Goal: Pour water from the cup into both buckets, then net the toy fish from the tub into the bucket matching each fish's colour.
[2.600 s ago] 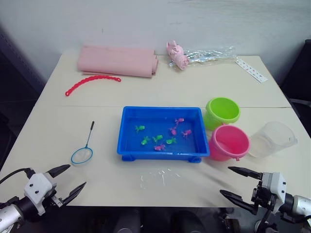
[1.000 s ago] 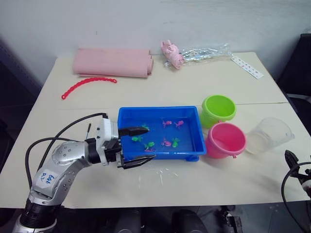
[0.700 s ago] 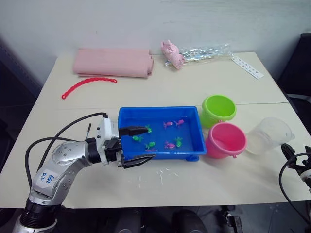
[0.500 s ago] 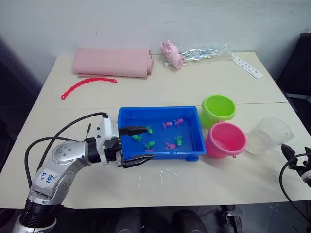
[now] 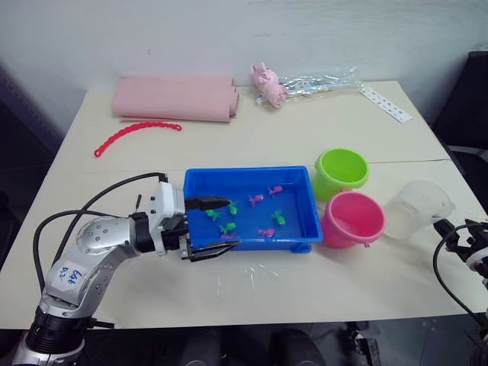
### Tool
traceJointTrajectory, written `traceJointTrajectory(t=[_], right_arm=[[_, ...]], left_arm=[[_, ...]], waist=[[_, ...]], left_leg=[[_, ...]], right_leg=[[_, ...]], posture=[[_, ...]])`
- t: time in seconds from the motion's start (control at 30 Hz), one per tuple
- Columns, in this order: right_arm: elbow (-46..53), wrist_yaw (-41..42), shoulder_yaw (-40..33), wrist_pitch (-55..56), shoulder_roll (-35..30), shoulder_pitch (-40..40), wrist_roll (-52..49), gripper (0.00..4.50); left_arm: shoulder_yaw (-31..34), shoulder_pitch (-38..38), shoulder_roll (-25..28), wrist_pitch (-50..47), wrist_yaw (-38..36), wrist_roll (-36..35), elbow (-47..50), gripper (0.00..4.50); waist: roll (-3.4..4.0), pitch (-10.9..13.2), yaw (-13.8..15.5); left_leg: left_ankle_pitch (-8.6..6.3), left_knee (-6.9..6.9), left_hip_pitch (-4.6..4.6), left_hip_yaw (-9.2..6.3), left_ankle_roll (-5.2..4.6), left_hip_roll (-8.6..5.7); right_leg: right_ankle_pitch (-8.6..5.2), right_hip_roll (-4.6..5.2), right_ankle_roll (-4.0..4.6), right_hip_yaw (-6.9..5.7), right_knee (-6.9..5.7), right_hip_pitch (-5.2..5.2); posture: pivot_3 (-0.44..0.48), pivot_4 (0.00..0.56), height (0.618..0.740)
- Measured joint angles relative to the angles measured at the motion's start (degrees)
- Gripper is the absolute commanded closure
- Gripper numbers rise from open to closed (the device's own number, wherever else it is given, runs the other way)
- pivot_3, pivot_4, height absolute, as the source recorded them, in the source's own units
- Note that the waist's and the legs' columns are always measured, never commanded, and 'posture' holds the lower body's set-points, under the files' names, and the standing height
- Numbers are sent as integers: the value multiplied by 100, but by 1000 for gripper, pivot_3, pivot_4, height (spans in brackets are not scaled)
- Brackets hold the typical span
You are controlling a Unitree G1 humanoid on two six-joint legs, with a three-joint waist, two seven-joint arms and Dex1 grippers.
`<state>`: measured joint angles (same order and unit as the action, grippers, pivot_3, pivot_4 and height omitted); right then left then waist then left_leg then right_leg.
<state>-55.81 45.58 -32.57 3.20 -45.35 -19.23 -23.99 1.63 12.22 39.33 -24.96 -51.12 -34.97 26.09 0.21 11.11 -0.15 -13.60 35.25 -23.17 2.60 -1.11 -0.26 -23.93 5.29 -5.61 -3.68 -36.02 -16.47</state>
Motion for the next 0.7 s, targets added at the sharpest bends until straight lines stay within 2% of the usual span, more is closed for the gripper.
traceJointTrajectory(t=[0.37, 0.47, 0.63, 0.7], right_arm=[[-750, 243, 328, 376, -43, -655, 323, 0], [-839, 401, 395, 451, -44, -719, 375, 828], [-972, 654, 491, 533, -44, -865, 386, 3328], [-972, 749, 504, 533, -44, -896, 386, 3328]], left_arm=[[11, 57, 47, -5, -76, 0, -5, 21], [12, 57, 91, -5, -94, 2, -6, 0], [47, 55, 122, -4, -94, 20, -7, 0], [53, 54, 122, -4, -93, 30, -9, 0]], waist=[[-1, 1, -9], [-2, 1, -9], [-2, 1, -9], [-2, 1, -8]], left_leg=[[0, 0, 0, 2, 0, 1], [0, 0, -1, 2, -1, 1], [0, 0, -1, 2, 0, 1], [0, 0, -1, 2, 0, 1]], right_leg=[[0, -1, 0, 1, 2, 0], [0, -1, 0, 1, 3, 0], [0, -1, 0, 1, 3, 0], [0, -1, 0, 1, 3, 0]], posture=[[0, 150, 740], [0, 150, 740], [0, 150, 740], [0, 150, 740]])
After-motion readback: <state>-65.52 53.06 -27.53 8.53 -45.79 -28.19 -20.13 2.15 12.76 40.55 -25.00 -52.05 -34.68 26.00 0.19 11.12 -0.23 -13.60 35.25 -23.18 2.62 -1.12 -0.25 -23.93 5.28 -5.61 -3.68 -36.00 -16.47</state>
